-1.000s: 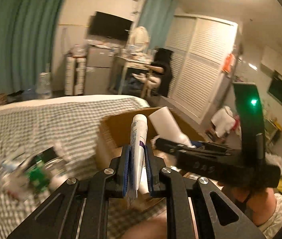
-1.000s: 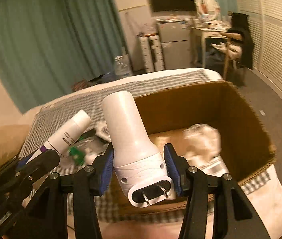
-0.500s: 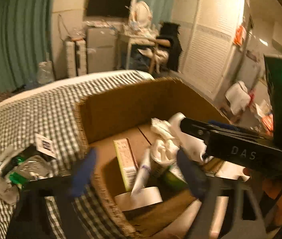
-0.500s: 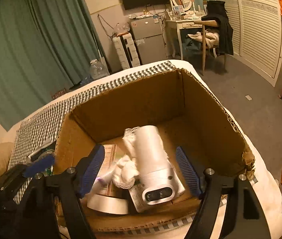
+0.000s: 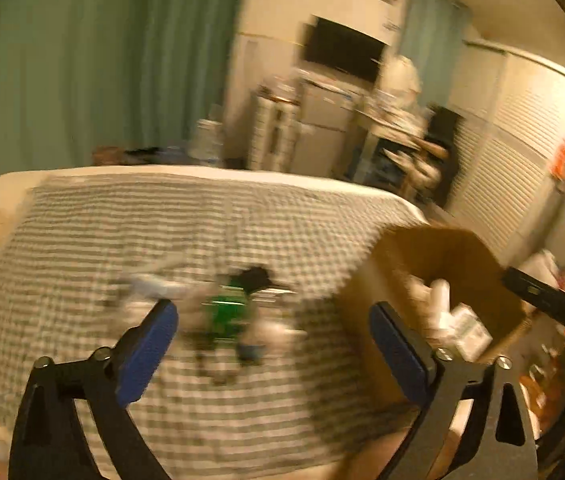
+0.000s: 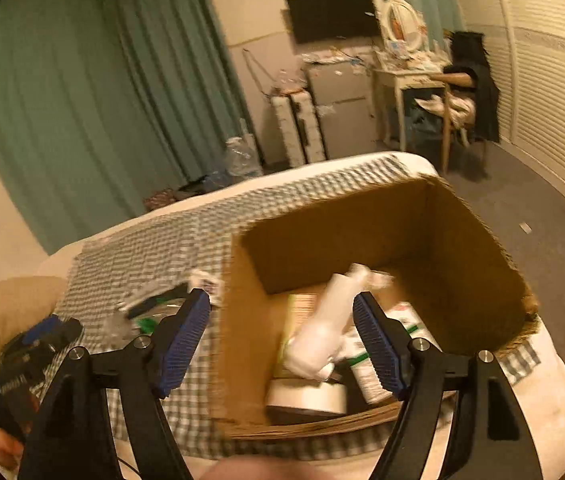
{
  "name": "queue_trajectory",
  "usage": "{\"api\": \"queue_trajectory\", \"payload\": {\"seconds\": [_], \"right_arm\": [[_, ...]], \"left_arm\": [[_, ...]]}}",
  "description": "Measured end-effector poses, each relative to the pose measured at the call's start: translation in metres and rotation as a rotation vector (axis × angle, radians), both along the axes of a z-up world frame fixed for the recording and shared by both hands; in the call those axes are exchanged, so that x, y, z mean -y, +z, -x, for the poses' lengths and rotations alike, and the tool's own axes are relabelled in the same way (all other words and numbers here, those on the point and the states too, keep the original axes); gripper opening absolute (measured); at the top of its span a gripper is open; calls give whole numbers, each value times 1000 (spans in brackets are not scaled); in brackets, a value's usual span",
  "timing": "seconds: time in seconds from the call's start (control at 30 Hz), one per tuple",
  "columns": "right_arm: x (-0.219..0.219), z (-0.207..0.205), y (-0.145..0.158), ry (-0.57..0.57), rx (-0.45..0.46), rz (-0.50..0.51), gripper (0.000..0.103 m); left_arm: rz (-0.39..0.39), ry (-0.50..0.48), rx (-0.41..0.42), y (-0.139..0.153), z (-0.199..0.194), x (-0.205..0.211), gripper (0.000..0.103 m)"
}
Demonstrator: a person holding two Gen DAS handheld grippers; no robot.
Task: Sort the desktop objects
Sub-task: 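Move both tools back over the remaining items on the bed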
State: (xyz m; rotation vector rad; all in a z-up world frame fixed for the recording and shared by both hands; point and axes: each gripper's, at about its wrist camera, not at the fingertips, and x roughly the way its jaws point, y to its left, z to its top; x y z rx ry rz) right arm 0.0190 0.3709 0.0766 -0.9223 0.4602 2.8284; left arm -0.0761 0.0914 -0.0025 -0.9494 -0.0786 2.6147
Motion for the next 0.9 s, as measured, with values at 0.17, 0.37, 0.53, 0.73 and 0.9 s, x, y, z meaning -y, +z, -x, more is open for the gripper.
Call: {"api": "queue_trajectory", "payload": {"seconds": [0.17, 0.37, 0.53, 0.73, 0.9], "right_arm": [[59, 10, 8, 97, -60, 9, 84], [118, 35, -21, 188, -37, -22, 84], [143, 59, -74, 236, 86, -67, 84], [141, 87, -114, 237, 165, -62, 84], [138, 112, -139, 234, 226, -49, 84]], "left_arm": [[61, 213, -10, -2, 0, 89, 102], [114, 322, 56, -43, 13, 124, 102], [81, 247, 45, -88, 18, 113, 102], [23, 86, 138, -130, 50, 90, 103], [166, 98, 86, -146, 73, 72, 103]]}}
